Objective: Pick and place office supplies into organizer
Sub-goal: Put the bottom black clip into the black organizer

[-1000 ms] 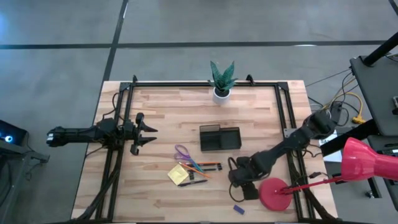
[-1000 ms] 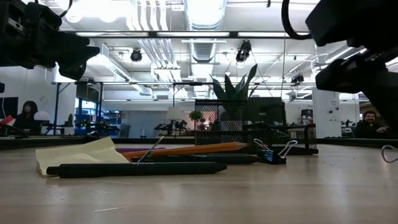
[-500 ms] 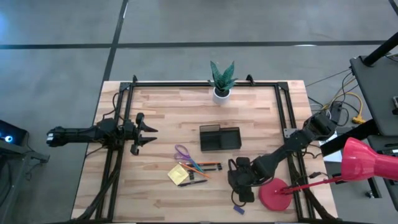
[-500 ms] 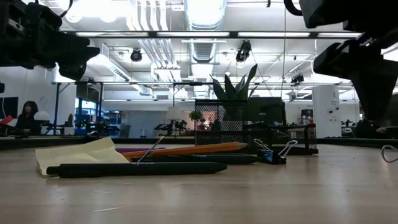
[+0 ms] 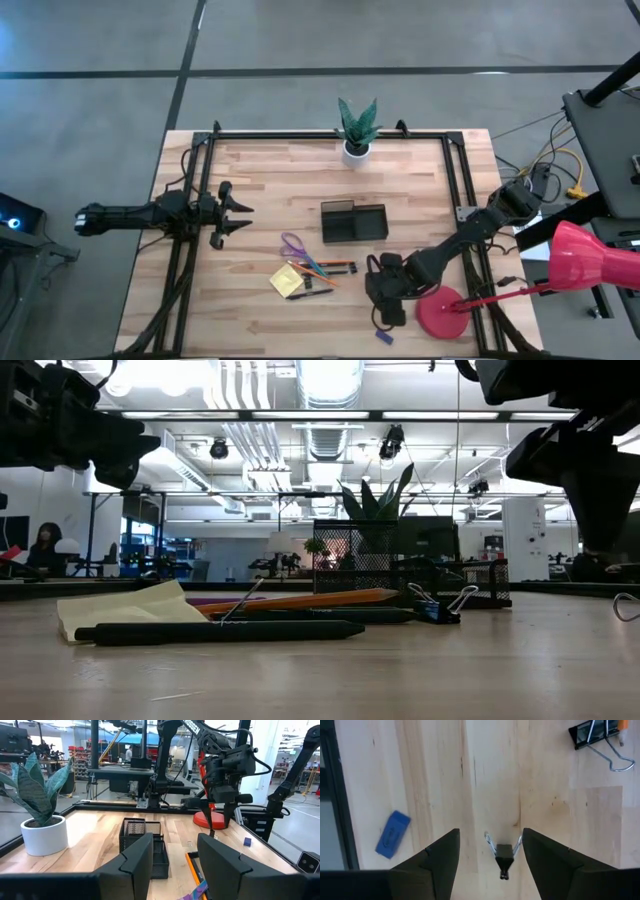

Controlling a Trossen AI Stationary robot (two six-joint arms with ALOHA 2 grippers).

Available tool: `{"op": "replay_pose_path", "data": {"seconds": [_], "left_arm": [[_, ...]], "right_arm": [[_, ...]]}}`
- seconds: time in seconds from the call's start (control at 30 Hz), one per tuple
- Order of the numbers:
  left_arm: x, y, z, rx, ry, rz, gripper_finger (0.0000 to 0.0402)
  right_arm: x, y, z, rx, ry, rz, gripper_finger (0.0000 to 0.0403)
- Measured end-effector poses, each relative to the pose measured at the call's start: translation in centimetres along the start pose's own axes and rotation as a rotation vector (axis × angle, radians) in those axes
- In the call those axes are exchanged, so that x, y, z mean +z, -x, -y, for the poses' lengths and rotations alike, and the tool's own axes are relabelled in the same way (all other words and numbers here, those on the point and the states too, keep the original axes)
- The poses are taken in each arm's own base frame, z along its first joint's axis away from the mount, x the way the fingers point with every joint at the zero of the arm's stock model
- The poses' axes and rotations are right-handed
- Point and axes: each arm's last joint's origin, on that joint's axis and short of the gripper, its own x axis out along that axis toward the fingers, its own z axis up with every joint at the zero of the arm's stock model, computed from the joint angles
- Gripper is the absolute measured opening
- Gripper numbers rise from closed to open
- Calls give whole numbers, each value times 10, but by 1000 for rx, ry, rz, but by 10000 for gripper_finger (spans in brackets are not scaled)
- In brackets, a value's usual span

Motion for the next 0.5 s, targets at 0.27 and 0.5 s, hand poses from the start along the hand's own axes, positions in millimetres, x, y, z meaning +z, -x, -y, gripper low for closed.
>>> {"op": "replay_pose_path", "data": {"seconds": [0.27,0.5], "left_arm": [[0,0,0,0,0,-2,141],[0,0,0,0,0,-1,141]], "right_arm": [[0,0,0,2,-21,4,206],[0,0,0,1,-21,4,206]]}}
